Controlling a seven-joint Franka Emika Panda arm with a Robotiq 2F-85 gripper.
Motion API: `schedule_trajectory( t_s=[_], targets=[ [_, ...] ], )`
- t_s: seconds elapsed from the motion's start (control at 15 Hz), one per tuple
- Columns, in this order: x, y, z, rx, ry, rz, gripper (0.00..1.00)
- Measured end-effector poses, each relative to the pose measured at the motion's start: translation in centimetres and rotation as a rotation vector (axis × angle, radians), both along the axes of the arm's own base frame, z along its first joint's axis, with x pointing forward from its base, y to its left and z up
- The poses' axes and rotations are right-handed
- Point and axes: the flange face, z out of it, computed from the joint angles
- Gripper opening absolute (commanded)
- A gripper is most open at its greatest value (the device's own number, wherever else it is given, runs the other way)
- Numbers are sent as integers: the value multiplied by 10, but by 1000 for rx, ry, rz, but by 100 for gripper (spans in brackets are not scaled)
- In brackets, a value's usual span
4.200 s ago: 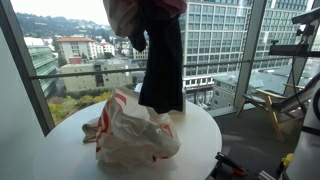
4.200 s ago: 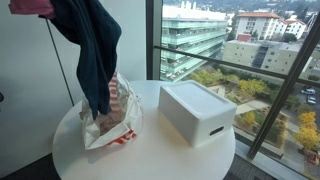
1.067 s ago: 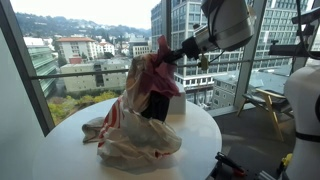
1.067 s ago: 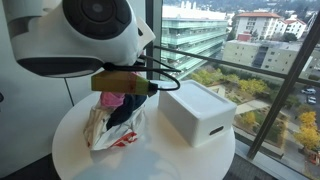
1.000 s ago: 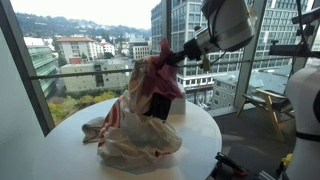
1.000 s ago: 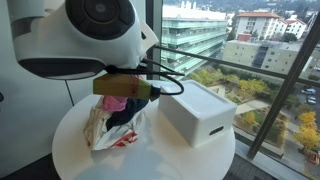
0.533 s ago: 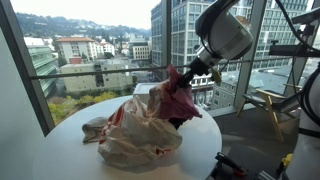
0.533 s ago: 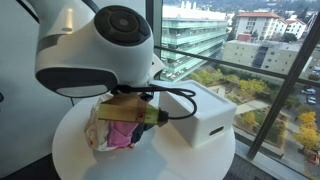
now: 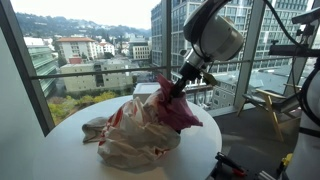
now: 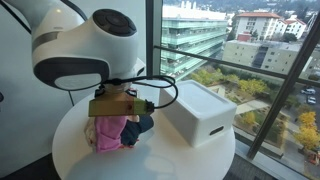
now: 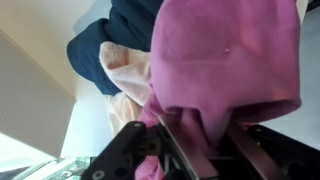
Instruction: Put the shirts in the plastic
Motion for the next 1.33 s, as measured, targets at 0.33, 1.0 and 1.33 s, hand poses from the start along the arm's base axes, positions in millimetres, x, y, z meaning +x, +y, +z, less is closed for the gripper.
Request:
schedule_trajectory(
  t_s=[0.33,1.0,1.33],
  targets=[
    [5,27,-14,-22,43,71,5],
    [33,65,-63,-237,3,134,5],
    [49,77,-86,-311,30,161,5]
  ],
)
